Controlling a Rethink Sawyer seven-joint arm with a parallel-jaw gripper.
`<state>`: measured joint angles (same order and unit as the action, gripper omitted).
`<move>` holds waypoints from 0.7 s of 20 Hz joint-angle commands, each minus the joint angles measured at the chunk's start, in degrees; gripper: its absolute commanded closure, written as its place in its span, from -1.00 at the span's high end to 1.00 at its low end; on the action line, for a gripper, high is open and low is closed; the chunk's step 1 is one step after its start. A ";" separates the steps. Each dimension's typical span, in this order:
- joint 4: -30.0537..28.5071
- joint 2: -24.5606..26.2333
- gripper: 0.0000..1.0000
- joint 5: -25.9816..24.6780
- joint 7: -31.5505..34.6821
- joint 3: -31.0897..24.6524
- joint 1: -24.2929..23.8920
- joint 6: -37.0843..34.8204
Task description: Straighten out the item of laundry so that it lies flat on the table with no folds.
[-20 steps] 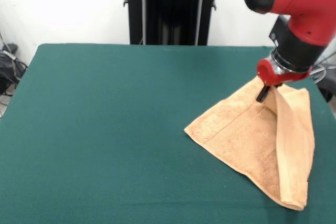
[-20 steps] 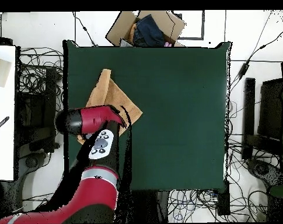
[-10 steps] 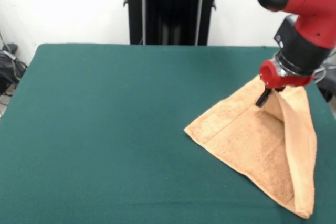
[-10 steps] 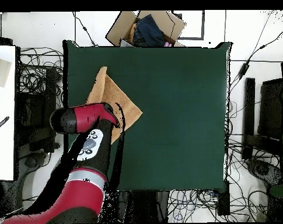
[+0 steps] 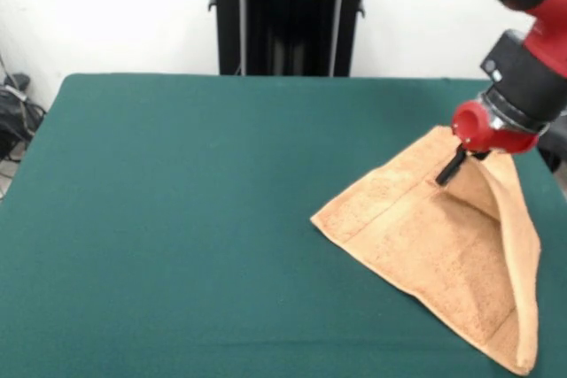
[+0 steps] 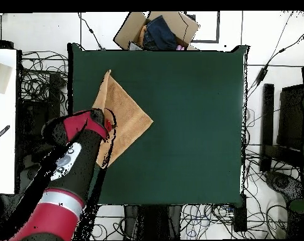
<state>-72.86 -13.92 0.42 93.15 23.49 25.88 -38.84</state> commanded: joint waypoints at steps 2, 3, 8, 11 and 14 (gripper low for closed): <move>5.65 4.38 -1.00 1.13 21.01 5.97 3.86 -8.21; 6.00 4.64 -1.00 1.32 21.42 6.46 4.32 -8.83; 7.21 5.36 -1.00 2.01 23.04 7.79 5.91 -11.28; 7.63 5.76 -1.00 2.21 23.47 7.96 6.11 -11.82; 8.04 6.13 -1.00 2.20 23.90 8.31 6.36 -12.50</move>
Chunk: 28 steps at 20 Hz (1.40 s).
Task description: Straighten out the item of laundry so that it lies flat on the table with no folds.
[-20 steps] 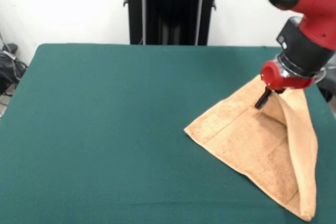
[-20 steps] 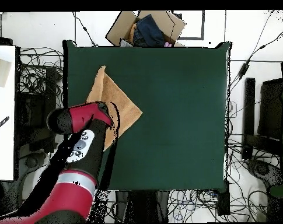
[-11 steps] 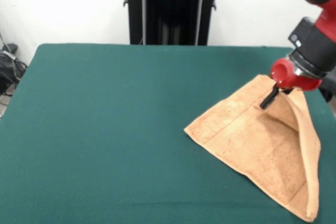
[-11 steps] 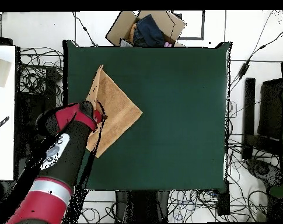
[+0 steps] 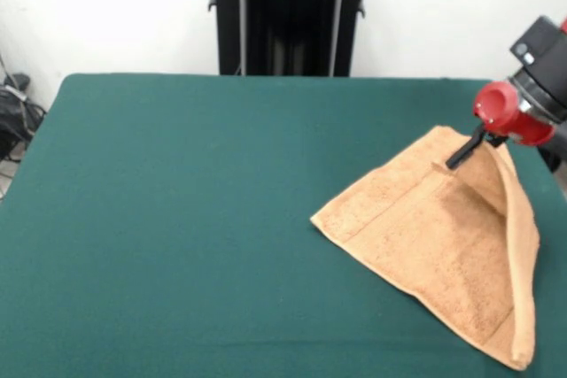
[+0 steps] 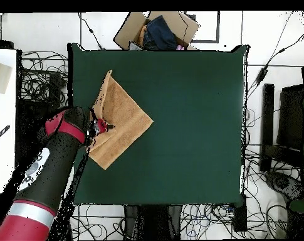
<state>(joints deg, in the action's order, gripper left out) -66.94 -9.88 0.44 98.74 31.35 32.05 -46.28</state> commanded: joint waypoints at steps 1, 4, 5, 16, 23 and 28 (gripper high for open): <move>2.25 2.18 -1.00 2.26 18.53 0.56 0.27 -5.36; 3.14 3.08 -1.00 2.46 19.87 1.17 0.90 -6.15; 3.24 3.38 -1.00 2.57 20.48 1.48 1.18 -6.17; 6.62 6.62 -1.00 3.29 24.56 5.08 3.66 -11.02; 9.31 8.15 -1.00 2.93 25.99 7.01 5.01 -14.66; 11.37 9.50 -1.00 2.22 26.95 8.63 6.16 -16.25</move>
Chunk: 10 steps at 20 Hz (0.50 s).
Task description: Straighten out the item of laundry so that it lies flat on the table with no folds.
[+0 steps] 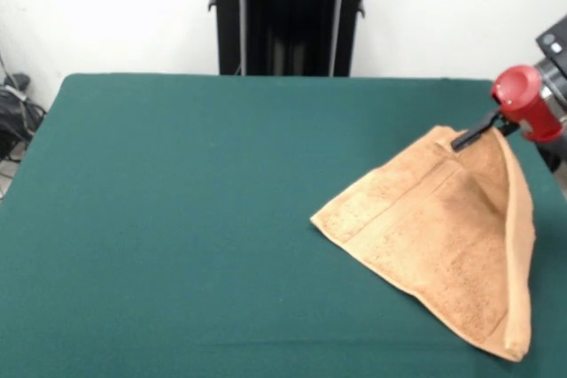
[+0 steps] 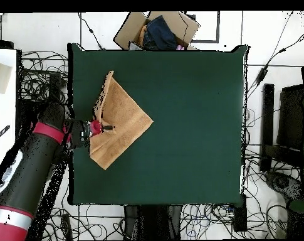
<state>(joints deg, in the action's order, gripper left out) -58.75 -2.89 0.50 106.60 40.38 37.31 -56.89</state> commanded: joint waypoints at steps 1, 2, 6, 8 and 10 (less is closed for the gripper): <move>3.16 2.67 -1.00 2.15 19.26 -0.33 0.98 -5.62; 3.46 2.83 -1.00 2.15 19.39 -0.23 1.05 -6.02; 5.41 3.93 -1.00 2.72 19.98 0.12 1.21 -7.85; 6.12 4.64 -1.00 2.90 20.46 0.42 1.31 -8.25; 7.02 5.31 -1.00 3.01 20.98 0.58 1.35 -8.87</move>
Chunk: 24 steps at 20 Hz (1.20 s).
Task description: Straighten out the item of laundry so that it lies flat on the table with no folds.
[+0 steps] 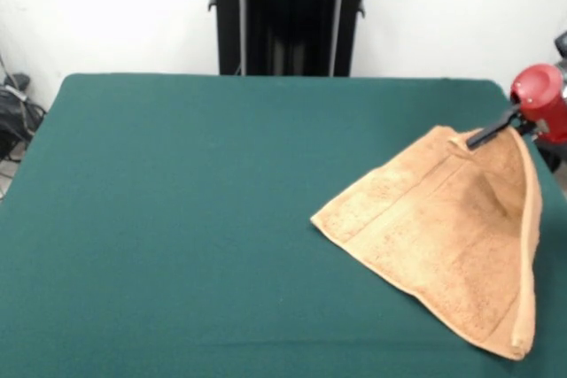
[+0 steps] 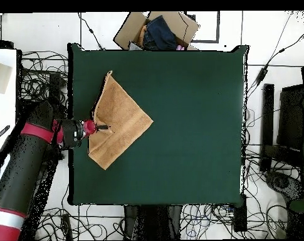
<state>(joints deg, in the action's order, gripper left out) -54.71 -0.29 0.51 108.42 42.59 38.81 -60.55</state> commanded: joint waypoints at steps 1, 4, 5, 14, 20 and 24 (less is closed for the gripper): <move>3.26 2.99 -1.00 2.98 19.36 -1.60 -0.18 -5.20; 4.46 3.86 -1.00 3.12 20.17 -1.38 -0.05 -6.13; 4.80 4.10 -1.00 3.16 20.27 -1.31 -0.06 -6.42; 9.57 7.10 -1.00 2.55 22.04 1.33 0.35 -12.39; 13.17 8.75 -1.00 3.01 22.88 2.20 0.28 -16.06; 15.16 9.79 -1.00 3.01 23.75 2.83 0.36 -18.11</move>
<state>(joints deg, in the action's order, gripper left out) -43.20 7.54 0.54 113.39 46.87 38.83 -73.06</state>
